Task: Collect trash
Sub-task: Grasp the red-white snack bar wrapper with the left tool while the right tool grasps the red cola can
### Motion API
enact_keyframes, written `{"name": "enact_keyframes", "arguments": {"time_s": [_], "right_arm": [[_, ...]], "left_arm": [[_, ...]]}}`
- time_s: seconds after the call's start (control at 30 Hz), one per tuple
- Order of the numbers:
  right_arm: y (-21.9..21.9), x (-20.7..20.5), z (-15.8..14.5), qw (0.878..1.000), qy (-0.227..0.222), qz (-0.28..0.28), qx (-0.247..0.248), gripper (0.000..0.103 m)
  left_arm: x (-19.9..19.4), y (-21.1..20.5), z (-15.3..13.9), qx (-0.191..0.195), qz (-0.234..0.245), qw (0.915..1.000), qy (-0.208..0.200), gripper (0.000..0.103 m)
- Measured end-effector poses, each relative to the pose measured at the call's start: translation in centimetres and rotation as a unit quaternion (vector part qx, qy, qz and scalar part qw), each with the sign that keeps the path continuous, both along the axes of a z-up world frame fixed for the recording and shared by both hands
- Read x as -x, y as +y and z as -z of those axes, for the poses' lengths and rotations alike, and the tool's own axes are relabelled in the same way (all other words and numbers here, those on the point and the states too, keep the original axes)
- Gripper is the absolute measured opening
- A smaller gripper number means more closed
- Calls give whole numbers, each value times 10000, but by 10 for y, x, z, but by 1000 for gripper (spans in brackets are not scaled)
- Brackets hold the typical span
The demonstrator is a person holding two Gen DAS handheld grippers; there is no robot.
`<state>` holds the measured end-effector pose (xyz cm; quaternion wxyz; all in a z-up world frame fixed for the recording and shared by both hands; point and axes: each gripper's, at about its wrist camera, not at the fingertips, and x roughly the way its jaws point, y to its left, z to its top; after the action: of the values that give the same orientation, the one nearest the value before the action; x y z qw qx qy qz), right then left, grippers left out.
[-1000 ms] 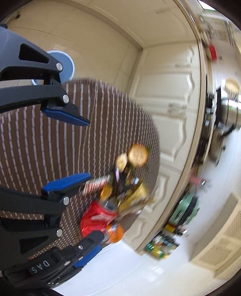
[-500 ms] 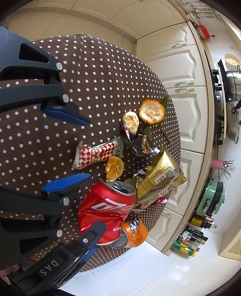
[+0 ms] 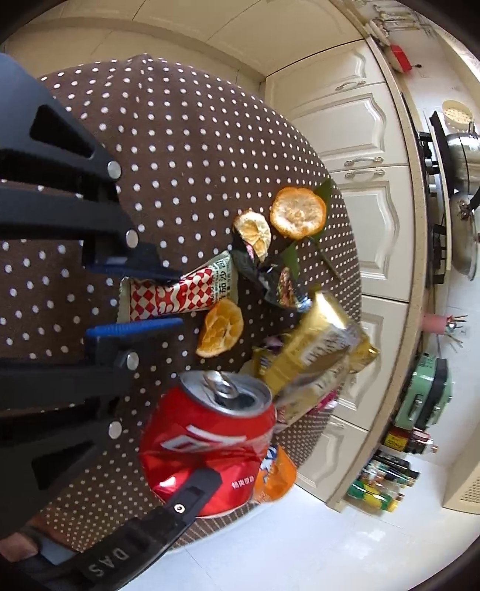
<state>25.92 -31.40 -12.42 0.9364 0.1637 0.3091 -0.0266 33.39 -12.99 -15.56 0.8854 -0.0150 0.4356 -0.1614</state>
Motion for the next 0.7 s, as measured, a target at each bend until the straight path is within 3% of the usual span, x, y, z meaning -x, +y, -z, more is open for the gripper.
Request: {"name": "enact_keyframes", "arguments": {"time_s": [0.37, 0.7], "right_arm": [[26, 16, -21, 9993, -311, -82, 184, 30], [125, 11, -42, 9930, -555, -973, 364, 30]], "left_arm": [[33, 54, -27, 590, -281, 9970, -411, 18], [57, 161, -30, 703, -1157, 9896, -490, 18]]}}
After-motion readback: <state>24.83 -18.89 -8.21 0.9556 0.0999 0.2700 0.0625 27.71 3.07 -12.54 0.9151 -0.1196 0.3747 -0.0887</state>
